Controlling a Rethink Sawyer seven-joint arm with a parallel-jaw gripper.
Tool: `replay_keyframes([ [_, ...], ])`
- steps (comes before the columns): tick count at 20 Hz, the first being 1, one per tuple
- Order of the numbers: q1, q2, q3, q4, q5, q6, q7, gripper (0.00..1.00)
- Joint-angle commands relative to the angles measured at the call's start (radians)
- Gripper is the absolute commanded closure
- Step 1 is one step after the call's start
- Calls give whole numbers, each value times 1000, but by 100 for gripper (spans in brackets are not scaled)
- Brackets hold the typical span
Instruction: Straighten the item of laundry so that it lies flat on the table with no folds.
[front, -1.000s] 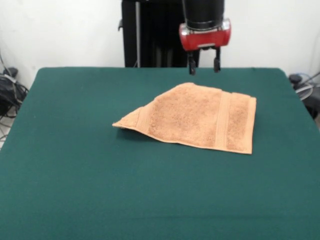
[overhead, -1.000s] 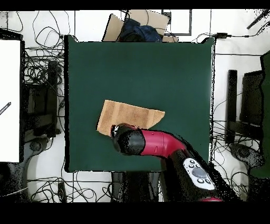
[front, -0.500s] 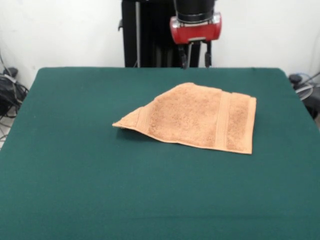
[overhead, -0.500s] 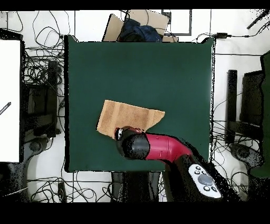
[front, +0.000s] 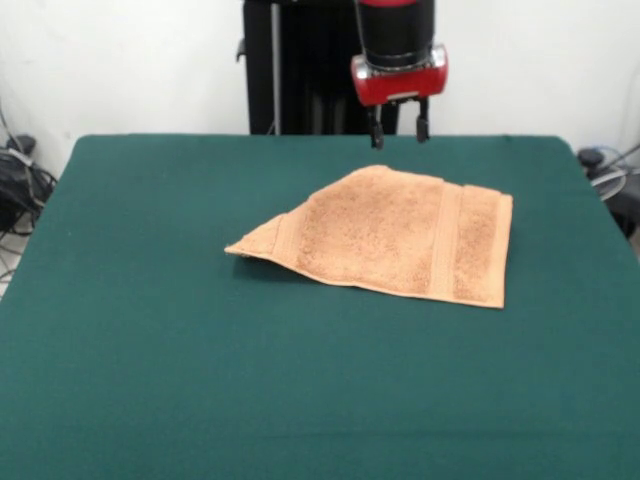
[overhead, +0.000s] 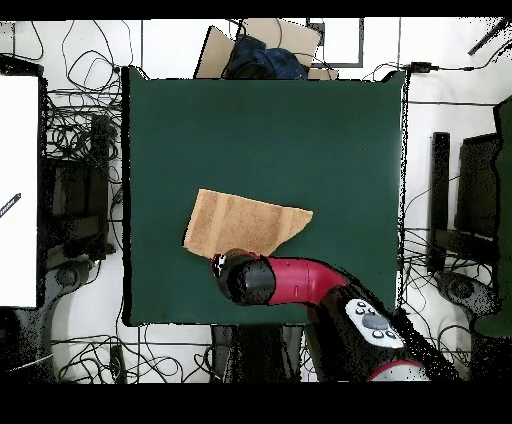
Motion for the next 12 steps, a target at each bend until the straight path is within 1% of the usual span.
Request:
replay_keyframes([
  [1, 15, 93, 24, -42, -67, -65, 62, 0],
  [5, 3, 109, 27, -41, -81, -71, 60, 0],
  [12, -21, 140, 43, -37, -82, -64, 65, 0],
])
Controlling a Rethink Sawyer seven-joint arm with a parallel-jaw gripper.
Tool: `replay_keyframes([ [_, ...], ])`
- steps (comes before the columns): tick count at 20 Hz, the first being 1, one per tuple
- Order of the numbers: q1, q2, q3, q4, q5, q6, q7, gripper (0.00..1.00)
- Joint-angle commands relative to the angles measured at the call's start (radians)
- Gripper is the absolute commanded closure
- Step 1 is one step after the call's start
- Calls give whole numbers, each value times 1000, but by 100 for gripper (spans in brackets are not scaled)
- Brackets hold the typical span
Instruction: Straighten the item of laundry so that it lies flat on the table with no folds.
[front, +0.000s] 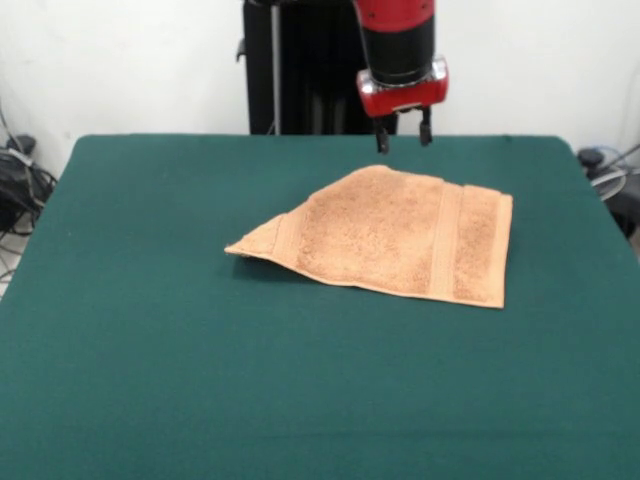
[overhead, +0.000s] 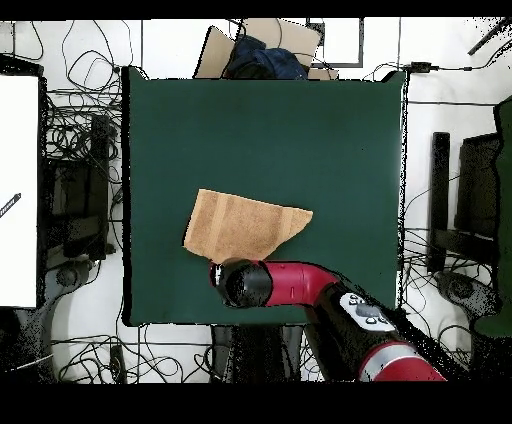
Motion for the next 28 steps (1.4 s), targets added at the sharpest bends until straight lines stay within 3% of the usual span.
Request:
replay_keyframes([
  [1, -16, 53, 44, -37, -47, -59, 64, 0],
  [15, -26, 67, 47, -35, -45, -52, 63, 0],
  [21, 36, -124, -30, -23, -73, 26, 58, 0],
  [28, 27, -196, -35, -25, -69, 109, 35, 0],
])
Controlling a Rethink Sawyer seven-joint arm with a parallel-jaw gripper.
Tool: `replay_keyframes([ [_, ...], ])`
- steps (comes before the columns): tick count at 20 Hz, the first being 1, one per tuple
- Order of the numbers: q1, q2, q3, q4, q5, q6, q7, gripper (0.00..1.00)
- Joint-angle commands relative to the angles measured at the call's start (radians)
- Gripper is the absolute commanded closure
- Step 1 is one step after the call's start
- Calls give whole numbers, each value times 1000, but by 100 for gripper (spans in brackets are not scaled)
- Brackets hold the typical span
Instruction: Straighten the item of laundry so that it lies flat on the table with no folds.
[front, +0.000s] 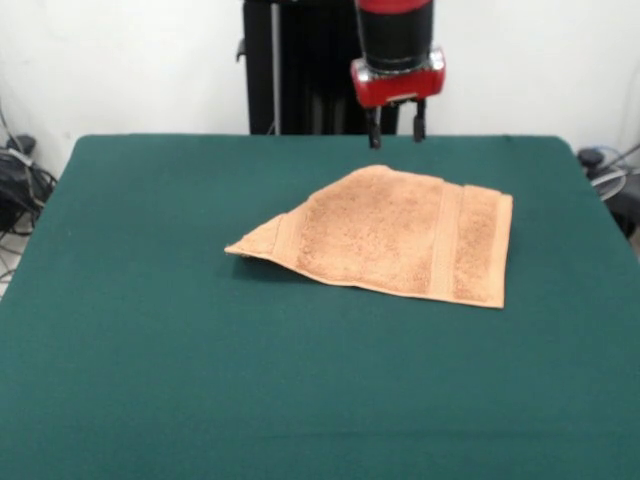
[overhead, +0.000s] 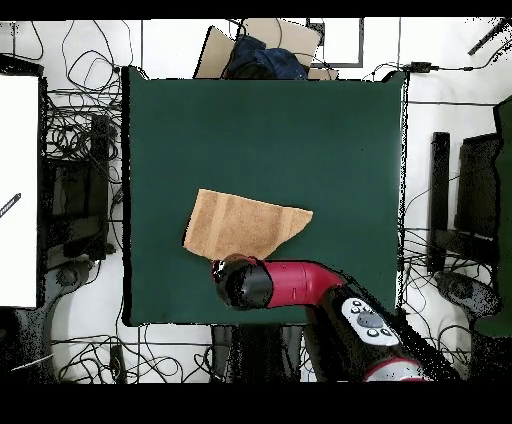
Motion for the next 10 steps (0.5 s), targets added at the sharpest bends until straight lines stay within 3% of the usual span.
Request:
replay_keyframes([
  [1, 11, -101, -29, -30, -44, 111, 34, 0],
  [10, 21, -66, -73, -57, -99, 97, 42, 0],
])
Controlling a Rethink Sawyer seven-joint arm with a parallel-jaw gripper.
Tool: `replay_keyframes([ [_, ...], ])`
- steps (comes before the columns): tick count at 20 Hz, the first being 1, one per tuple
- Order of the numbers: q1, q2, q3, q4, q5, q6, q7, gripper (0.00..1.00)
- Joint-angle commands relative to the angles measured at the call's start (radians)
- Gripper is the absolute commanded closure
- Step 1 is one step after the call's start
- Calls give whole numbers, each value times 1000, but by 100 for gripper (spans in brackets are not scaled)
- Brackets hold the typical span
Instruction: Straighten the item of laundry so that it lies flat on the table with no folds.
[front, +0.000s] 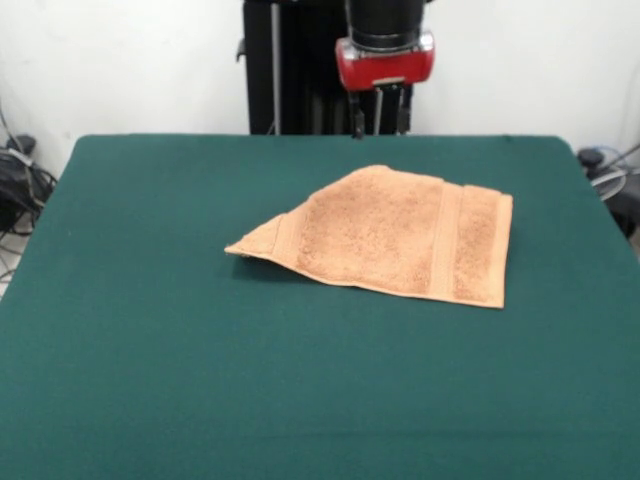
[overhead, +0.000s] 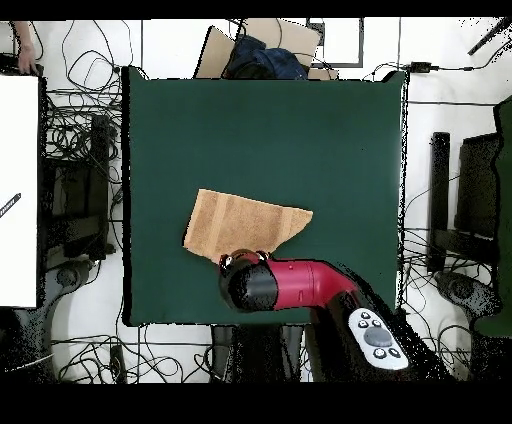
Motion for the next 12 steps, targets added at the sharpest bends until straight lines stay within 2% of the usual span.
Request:
replay_keyframes([
  [1, 16, 24, -52, -52, -76, 73, 44, 0],
  [12, 3, 54, -42, -62, -82, 61, 39, 0],
])
